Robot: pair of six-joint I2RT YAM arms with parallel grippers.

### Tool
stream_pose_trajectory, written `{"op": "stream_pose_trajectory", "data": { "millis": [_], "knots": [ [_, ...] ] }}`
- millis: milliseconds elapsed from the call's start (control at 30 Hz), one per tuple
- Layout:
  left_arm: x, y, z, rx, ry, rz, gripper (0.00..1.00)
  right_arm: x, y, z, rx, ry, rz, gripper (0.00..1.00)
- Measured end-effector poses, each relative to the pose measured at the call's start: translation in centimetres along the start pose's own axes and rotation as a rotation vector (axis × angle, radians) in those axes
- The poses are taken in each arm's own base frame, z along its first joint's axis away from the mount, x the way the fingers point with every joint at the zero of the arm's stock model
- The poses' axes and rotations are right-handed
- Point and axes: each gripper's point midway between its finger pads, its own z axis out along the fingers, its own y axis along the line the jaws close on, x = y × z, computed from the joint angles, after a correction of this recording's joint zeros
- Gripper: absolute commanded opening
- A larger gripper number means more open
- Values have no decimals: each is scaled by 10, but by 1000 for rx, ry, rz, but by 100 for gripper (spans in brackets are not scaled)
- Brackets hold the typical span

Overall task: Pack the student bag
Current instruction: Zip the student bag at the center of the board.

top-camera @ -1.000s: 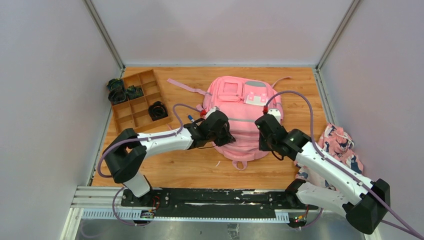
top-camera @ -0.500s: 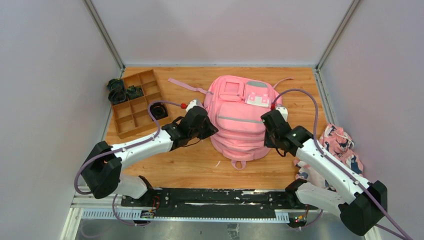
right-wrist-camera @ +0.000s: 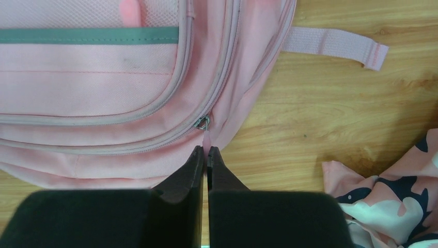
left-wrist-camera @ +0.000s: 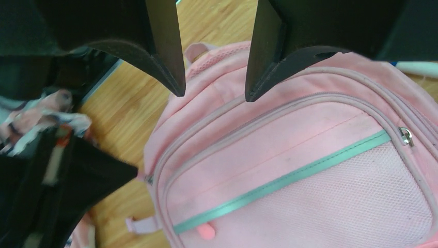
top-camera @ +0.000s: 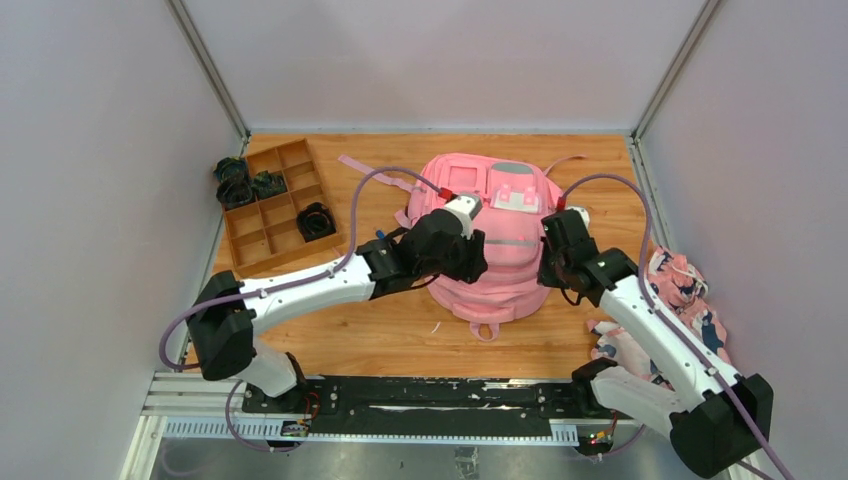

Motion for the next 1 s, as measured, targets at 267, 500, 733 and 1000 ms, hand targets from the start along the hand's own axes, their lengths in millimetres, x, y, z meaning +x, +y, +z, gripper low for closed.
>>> {"op": "stream_pose_trajectory", "data": {
  "millis": [267,500,733,1000],
  "knots": [
    [51,22,8,49,46,509,55,-9,6,-9,-126,-9,50,0],
    [51,-6,15,96,-8,835,56,-6,11,-10,-155,4,43,0],
    [66,5,50,23,55,982,52,-6,11,-10,-162,4,38,0],
    [58,13,61,-64,51,1032,5,-8,13,-13,-184,-3,45,0]
  ]
}}
